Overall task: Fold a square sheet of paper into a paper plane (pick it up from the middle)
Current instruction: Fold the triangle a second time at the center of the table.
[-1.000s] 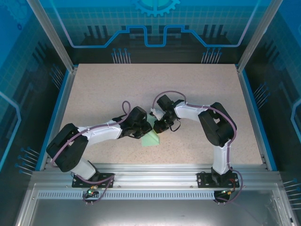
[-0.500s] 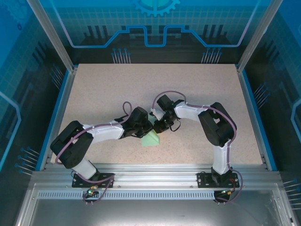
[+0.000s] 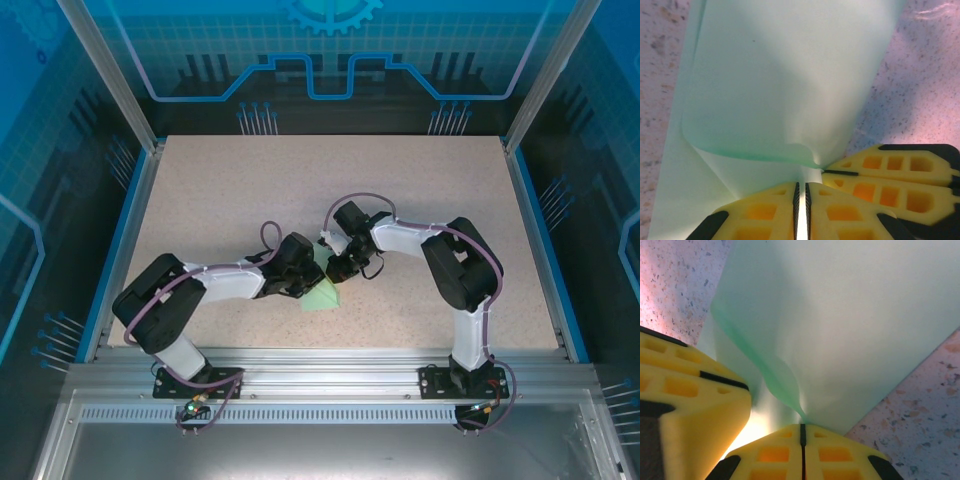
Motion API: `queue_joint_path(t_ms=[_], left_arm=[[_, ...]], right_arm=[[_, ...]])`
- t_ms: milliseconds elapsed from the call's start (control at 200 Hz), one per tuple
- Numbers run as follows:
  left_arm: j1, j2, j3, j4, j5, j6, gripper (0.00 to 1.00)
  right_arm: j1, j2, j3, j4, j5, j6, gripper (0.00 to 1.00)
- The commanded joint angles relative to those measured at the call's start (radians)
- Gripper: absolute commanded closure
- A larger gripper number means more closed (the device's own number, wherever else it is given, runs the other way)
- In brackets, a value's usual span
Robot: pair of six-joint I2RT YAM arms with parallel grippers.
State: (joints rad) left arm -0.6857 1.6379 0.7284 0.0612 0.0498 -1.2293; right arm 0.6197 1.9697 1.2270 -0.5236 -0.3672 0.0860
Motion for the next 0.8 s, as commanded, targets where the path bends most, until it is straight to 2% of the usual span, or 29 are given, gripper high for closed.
queue_joint_path(t_ms=[0,320,460,520,630,695,795], left_arm=[[-0.007,0.028,-0.016,0.026,0.003,-0.008,0.84],[-0.006,0.046,-0.041,0.031,-0.005,-0.018,0.84],[-0.006,0.055,-0.044,0.036,-0.005,-0.018,0.84],[-0.006,0.058,-0.046,0.04,-0.005,-0.02,0.85],[-0.006,0.064,-0.049,0.046,-0.007,-0.023,0.84],[-0.006,0.067,-0.049,0.052,-0.004,-0.023,0.85],[-0.007,0.067,-0.049,0.054,-0.004,-0.021,0.84]], right_arm=[[-0.014,0.027,0.014,-0.024,0.025,0.001,0.93],[-0.014,0.023,0.024,-0.033,0.031,0.006,0.92],[-0.016,-0.042,0.011,-0.031,0.054,0.039,0.85],[-0.021,-0.089,-0.015,-0.017,0.062,0.067,0.78],[-0.034,-0.186,-0.083,0.018,0.054,0.118,0.71],[-0.034,-0.234,-0.131,0.045,0.018,0.146,0.7],[-0.013,-0.269,-0.187,0.085,-0.085,0.178,0.74]])
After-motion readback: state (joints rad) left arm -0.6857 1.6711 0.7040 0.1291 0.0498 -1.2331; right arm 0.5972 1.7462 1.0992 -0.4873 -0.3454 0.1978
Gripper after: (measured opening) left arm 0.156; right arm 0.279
